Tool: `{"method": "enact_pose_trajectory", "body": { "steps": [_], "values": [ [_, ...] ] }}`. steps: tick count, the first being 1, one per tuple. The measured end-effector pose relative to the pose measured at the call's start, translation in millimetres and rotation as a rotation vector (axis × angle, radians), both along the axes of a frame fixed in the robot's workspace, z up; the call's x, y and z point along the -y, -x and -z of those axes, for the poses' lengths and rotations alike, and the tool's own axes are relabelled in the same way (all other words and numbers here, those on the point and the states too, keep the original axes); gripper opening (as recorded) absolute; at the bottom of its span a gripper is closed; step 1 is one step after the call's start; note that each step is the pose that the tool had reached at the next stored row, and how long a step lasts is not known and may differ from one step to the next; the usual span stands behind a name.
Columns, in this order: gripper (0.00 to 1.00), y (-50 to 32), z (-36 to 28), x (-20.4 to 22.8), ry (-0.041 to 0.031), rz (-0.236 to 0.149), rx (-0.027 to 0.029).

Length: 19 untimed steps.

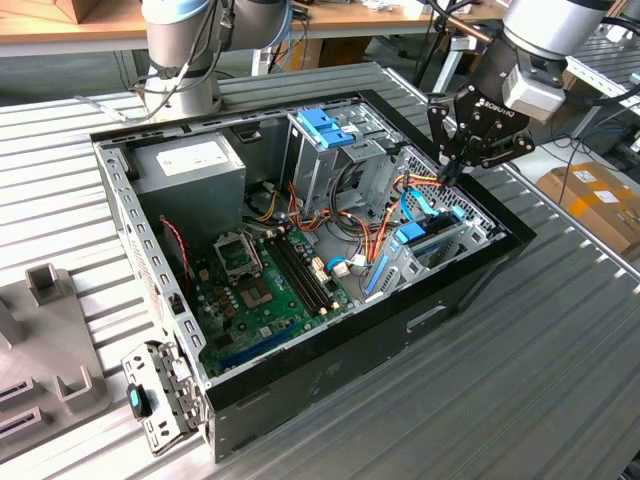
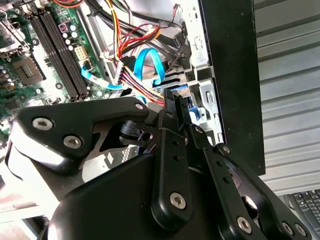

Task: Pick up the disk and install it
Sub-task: 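Insert the second disk wire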

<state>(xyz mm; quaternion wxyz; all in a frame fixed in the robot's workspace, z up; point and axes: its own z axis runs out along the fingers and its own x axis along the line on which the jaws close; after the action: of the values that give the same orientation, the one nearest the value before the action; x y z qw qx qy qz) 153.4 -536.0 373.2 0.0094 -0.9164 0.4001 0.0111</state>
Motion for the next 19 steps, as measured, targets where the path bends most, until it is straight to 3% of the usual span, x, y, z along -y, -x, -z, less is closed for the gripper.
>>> {"method": "enact_pose_trajectory", "body": {
  "steps": [2, 10, 19],
  "values": [
    [0.16, 0.0, 0.1, 0.0, 0.0003, 0.015, 0.0000],
    [0.16, 0.0, 2.0, 0.0, 0.0013, 0.211, 0.0000],
    [0.16, 0.0, 3.5, 0.0, 0.0020, 0.389, -0.0001]
  ]
}}
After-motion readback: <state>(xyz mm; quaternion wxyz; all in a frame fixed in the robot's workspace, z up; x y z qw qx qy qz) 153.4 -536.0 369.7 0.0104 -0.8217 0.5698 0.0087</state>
